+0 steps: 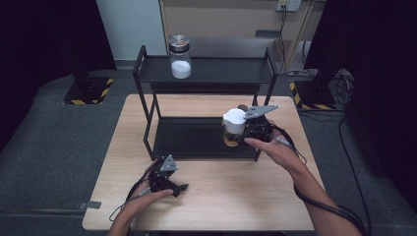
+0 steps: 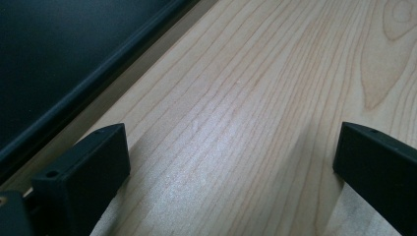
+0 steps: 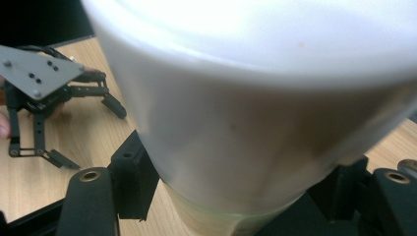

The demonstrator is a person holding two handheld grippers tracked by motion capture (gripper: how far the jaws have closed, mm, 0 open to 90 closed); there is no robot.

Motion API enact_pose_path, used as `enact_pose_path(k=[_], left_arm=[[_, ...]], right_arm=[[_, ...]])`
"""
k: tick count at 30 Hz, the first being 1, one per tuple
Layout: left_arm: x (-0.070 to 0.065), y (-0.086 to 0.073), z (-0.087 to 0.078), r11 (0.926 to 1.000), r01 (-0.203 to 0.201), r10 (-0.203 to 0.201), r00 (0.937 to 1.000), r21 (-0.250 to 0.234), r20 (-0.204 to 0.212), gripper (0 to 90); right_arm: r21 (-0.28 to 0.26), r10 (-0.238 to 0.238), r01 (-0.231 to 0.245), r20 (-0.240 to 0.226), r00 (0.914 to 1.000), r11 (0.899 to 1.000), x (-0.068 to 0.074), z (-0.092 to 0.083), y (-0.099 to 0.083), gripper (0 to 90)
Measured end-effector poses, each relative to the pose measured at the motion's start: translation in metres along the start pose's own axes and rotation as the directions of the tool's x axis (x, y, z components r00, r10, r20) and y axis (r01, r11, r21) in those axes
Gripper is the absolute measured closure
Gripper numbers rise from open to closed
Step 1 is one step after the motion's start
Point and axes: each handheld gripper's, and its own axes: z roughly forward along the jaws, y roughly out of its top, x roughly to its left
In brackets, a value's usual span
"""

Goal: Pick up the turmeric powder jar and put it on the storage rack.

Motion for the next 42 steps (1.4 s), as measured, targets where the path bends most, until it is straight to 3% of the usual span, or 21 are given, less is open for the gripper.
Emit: enact_pose_path(k=[10, 23, 28, 34, 42], left_arm=[[0.0, 0.0, 0.0, 1.0, 0.0, 0.0, 1.0, 0.0, 0.0, 0.0], [0.0, 0.0, 0.0, 1.0, 0.0, 0.0, 1.0, -0.002, 0.0, 0.0], [0.0, 0.0, 0.0, 1.0, 0.0, 0.0, 1.0, -0.002, 0.0, 0.0], [0.0, 0.0, 0.0, 1.0, 0.0, 0.0, 1.0, -0.001, 0.0, 0.0], [0.001, 0.0, 0.0, 1.0, -0.001, 0.001, 1.0, 0.0, 0.002, 0.0]], right_arm=[[-0.027, -0.01, 0.01, -0.02, 0.9997, 1.0, -0.004, -0.019, 0.025, 32.0], [-0.026, -0.067, 0.065, -0.065, 0.9956, 0.998, 0.002, -0.053, 0.086, 31.9], [-0.018, -0.064, 0.063, -0.082, 0.9946, 0.998, 0.0, -0.061, 0.108, 31.9], [-0.022, -0.074, 0.072, -0.089, 0.9933, 0.997, -0.002, -0.07, 0.129, 32.0], [-0.037, -0.082, 0.08, -0.063, 0.9946, 0.996, -0.006, -0.082, 0.152, 31.9]])
